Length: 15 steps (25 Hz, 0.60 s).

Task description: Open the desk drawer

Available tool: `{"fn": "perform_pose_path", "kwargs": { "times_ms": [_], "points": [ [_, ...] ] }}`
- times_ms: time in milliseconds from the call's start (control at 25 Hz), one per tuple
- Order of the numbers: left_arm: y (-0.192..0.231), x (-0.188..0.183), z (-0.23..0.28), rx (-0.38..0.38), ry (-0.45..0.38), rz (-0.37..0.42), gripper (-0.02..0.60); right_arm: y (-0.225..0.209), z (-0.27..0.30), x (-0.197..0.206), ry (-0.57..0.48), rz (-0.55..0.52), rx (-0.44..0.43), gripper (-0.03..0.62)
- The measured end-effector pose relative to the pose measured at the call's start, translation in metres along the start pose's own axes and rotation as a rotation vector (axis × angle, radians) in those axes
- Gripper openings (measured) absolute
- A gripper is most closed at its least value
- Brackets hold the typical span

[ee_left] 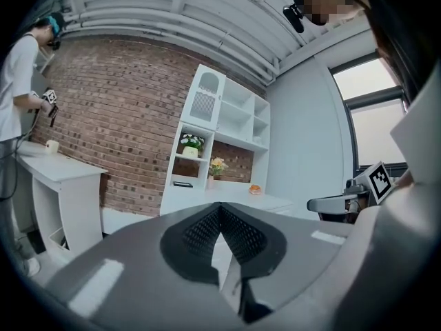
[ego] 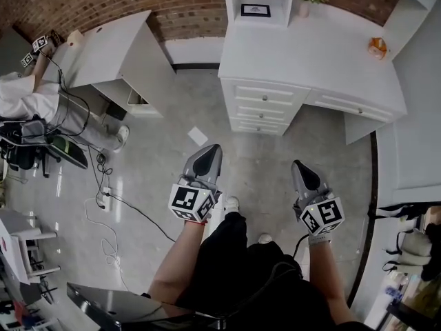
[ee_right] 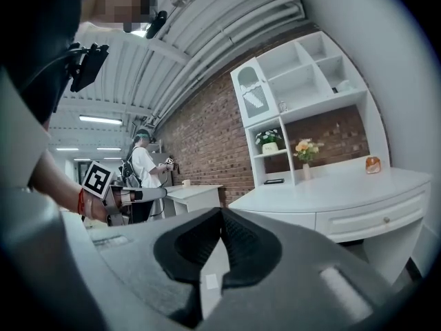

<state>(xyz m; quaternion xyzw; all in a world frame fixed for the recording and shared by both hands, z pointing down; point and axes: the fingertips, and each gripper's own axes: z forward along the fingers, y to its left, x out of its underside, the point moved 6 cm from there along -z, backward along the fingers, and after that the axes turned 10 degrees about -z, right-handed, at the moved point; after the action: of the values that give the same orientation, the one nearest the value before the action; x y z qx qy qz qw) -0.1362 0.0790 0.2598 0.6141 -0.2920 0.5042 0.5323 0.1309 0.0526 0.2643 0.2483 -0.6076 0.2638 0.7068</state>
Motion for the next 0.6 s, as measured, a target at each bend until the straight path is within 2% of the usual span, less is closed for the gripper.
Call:
{"fn": "perform_pose_path", "kwargs": {
  "times_ms": [320, 600],
  "points": [
    [0.052, -0.008, 0.037, 0.077, 0.064, 0.000, 0.002, 0.002, 0.052, -0.001, 0.020, 0.013, 0.083, 0.002],
    [0.071, -0.003, 0.068, 0.154, 0.098, -0.001, 0.002, 0.004, 0.079, 0.005, 0.027, 0.022, 0.115, 0.002]
  ]
}}
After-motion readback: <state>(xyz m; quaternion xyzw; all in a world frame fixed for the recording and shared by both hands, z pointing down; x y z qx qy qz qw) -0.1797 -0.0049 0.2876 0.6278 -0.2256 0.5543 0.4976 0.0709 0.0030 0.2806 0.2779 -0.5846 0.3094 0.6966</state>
